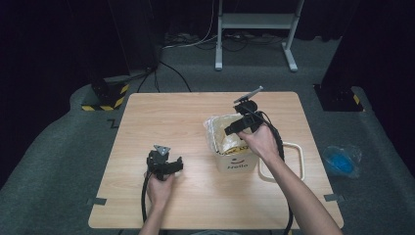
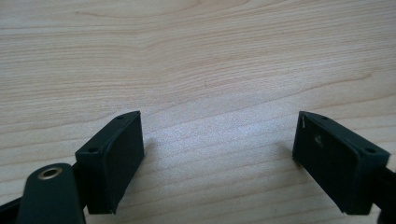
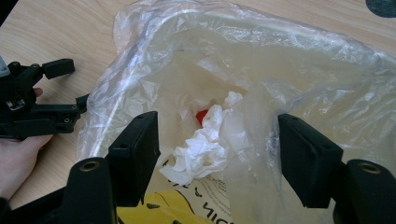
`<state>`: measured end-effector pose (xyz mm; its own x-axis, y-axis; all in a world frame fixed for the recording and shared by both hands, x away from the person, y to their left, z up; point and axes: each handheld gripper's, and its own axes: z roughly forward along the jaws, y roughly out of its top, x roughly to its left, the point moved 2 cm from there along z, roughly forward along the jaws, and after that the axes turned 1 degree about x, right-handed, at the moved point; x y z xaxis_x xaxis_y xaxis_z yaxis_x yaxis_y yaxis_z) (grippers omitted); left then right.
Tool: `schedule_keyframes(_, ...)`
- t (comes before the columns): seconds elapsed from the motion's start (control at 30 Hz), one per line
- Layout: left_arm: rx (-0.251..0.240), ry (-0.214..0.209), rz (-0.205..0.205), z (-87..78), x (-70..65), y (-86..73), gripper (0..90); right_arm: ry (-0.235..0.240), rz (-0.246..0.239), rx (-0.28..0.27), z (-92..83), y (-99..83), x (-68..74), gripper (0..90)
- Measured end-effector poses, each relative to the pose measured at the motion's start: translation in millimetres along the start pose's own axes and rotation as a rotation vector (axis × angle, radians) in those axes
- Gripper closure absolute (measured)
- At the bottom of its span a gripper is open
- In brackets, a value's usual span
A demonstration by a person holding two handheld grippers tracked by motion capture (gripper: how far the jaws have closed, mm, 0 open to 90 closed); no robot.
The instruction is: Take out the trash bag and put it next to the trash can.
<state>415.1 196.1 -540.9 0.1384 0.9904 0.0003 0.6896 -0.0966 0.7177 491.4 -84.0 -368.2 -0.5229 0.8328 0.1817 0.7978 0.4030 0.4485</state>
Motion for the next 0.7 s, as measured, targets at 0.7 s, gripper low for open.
schedule_keyframes(0.7, -0.001, -0.001, -0.002, 0.1, -0.2, 0.0, 16.4, -0.004, -0.026, 0.026, 9.4, 4.3, 14.2, 33.3)
